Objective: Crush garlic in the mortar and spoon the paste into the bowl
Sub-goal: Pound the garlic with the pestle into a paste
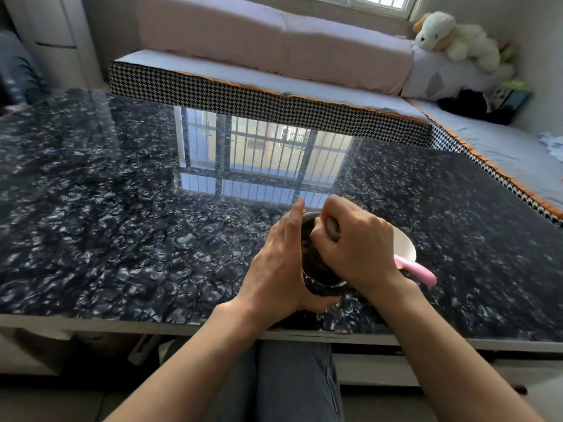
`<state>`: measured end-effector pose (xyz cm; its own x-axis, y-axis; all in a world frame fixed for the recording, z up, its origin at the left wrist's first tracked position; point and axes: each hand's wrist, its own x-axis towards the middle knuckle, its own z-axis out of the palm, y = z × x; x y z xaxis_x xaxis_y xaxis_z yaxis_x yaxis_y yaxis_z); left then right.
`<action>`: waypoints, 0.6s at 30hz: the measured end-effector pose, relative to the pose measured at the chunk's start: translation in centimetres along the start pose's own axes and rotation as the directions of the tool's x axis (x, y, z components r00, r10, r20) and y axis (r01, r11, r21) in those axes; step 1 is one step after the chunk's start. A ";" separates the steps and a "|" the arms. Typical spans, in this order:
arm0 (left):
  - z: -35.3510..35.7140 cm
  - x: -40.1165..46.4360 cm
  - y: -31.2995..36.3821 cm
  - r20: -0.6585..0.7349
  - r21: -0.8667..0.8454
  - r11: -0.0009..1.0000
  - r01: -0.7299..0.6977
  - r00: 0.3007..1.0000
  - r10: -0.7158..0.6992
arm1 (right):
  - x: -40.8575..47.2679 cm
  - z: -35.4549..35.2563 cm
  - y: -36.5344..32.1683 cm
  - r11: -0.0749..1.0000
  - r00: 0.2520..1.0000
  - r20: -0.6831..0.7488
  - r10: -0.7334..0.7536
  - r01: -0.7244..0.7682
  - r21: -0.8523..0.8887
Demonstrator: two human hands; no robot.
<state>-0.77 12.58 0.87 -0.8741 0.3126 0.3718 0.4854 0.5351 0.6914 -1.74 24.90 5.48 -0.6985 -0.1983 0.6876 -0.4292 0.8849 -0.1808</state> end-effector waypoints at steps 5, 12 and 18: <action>-0.2 -0.4 -0.5 -0.037 -0.039 0.999 0.022 0.999 -0.023 | 1.9 -1.8 -0.4 0.990 0.982 -0.177 0.071 -0.048 0.133; -0.2 -0.6 -1.2 -0.081 -0.095 0.995 0.041 0.996 -0.049 | 0.6 0.9 -0.4 0.991 0.992 -0.077 0.100 -0.093 0.095; -0.1 -1.2 -1.5 -0.099 -0.102 0.995 -0.015 0.995 0.005 | 1.3 -0.6 -1.2 0.962 0.969 -0.173 0.179 -0.135 0.237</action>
<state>-0.49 11.28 -0.56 -0.8691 0.2362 0.4346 0.4943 0.4477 0.7451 -1.79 23.87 7.06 -0.6543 0.0393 0.7552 -0.4540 0.7783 -0.4338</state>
